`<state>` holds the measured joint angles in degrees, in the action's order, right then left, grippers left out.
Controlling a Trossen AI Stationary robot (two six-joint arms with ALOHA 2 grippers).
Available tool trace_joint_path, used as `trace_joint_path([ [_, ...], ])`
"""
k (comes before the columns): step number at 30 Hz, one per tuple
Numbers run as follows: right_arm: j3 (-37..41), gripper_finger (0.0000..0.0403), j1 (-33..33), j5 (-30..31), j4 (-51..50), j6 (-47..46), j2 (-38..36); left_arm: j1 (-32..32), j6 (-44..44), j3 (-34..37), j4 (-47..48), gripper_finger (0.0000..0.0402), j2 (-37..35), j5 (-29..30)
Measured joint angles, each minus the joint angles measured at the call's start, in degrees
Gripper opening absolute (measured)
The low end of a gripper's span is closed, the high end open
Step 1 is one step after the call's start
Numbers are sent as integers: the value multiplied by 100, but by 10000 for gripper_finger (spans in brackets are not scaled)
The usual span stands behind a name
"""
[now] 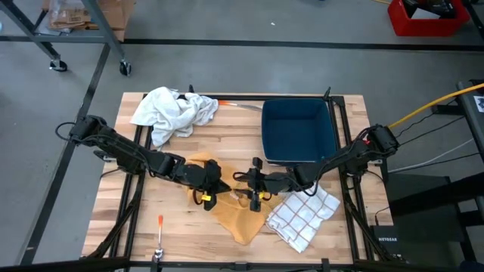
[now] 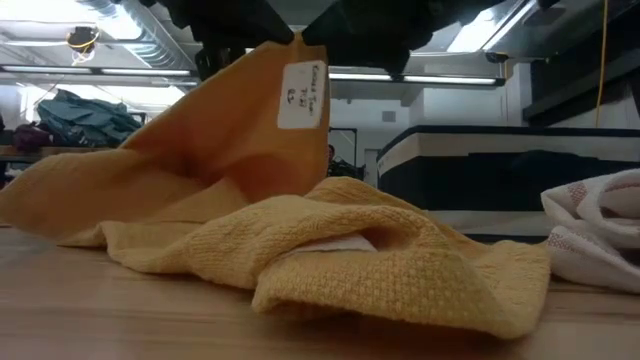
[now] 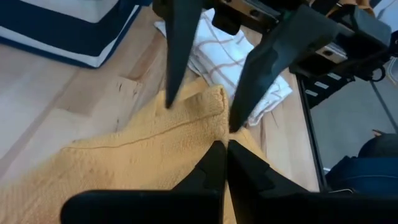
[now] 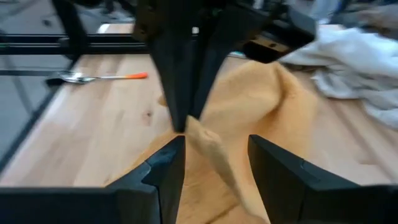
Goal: Fold towel
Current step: Fold the yellow towel
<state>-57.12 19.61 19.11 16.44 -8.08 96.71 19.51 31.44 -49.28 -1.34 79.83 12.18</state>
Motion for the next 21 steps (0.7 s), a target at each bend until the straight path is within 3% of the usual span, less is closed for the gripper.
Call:
trace_joint_path([
  [3,0,177,-123,-580,0,-70,0,0,1,0,-175,1,0,-1],
  [6,0,156,-143,-663,37,-44,0,0,-66,-2,-217,1,0,0],
  [14,0,16,-137,-625,68,128,0,-2,-184,-2,-213,1,0,0],
  [21,0,16,-128,-618,44,278,0,-58,-188,-2,-42,1,0,3],
])
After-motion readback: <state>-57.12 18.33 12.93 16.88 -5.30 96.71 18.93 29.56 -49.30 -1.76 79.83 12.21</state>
